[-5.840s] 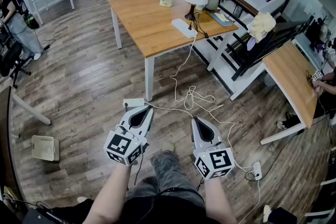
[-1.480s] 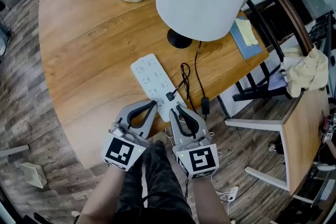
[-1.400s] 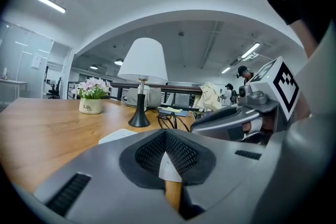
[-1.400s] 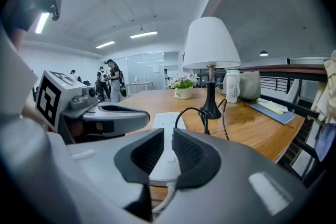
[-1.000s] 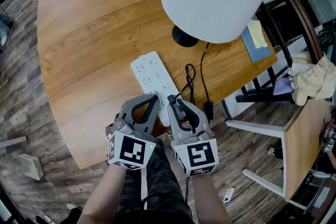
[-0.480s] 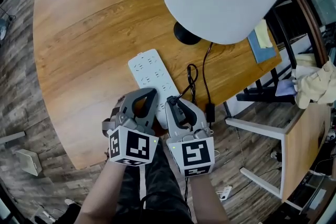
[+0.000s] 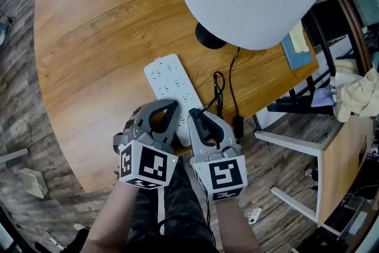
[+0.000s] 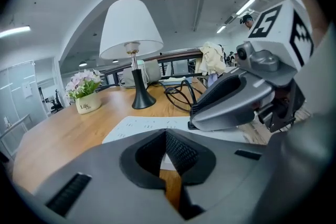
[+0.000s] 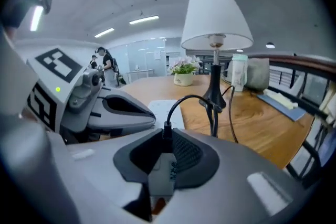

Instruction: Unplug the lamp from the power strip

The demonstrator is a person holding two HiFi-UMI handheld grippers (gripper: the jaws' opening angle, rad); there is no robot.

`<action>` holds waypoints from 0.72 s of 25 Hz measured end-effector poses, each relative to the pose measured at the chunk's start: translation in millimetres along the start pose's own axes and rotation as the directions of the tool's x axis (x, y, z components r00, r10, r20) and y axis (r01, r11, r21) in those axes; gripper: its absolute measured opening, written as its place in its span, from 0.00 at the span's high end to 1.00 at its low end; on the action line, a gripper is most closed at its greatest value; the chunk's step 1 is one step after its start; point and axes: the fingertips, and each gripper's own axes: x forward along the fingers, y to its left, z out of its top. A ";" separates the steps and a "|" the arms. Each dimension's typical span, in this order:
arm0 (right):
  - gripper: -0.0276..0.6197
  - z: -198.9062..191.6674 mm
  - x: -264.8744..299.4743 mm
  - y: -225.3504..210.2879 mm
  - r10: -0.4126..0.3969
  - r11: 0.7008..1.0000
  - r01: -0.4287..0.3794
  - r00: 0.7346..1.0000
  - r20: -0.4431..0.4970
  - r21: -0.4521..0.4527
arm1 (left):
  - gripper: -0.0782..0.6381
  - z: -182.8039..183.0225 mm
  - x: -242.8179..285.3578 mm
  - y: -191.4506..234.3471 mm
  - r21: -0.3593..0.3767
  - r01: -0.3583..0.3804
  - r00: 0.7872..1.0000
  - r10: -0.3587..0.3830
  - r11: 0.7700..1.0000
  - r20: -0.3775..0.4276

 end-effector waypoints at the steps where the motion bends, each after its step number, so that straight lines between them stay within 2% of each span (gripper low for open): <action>1: 0.85 -1.1 -0.1 -2.0 0.006 0.999 -0.006 1.000 -0.008 0.037 | 0.90 0.2 0.3 -1.4 -0.005 0.008 1.000 -0.008 1.000 0.002; 3: 0.85 -0.4 0.5 -2.9 -0.005 0.999 0.006 1.000 -0.015 0.048 | 0.90 0.7 1.4 -3.4 -0.010 0.018 1.000 -0.018 1.000 0.005; 5: 0.86 3.0 1.2 0.6 -0.045 0.998 0.044 0.999 -0.010 -0.047 | 0.90 1.5 2.7 -4.7 -0.012 0.026 1.000 -0.026 1.000 0.007; 8: 0.85 4.1 1.3 8.7 -0.100 0.969 0.092 0.995 -0.024 -0.231 | 0.90 3.0 3.6 -4.6 -0.021 0.036 0.999 -0.036 0.999 0.016; 10: 0.85 4.2 1.6 10.0 -0.101 0.965 0.095 0.995 -0.011 -0.246 | 0.90 3.4 4.2 -3.6 -0.040 0.044 0.999 -0.043 0.998 0.021; 12: 0.85 5.1 1.1 7.6 -0.073 0.980 0.075 0.997 0.018 -0.182 | 0.90 3.7 4.8 -3.5 -0.058 0.054 0.998 -0.053 0.997 0.026; 15: 0.86 4.4 0.3 0.6 -0.012 1.000 0.013 1.000 0.020 -0.015 | 0.90 4.5 5.9 -3.5 -0.044 0.063 0.998 -0.062 0.997 0.025; 18: 0.85 1.2 -1.1 -6.7 0.035 0.989 -0.035 0.999 0.006 0.142 | 0.90 5.6 9.1 -3.7 -0.036 0.072 0.997 -0.072 0.997 0.015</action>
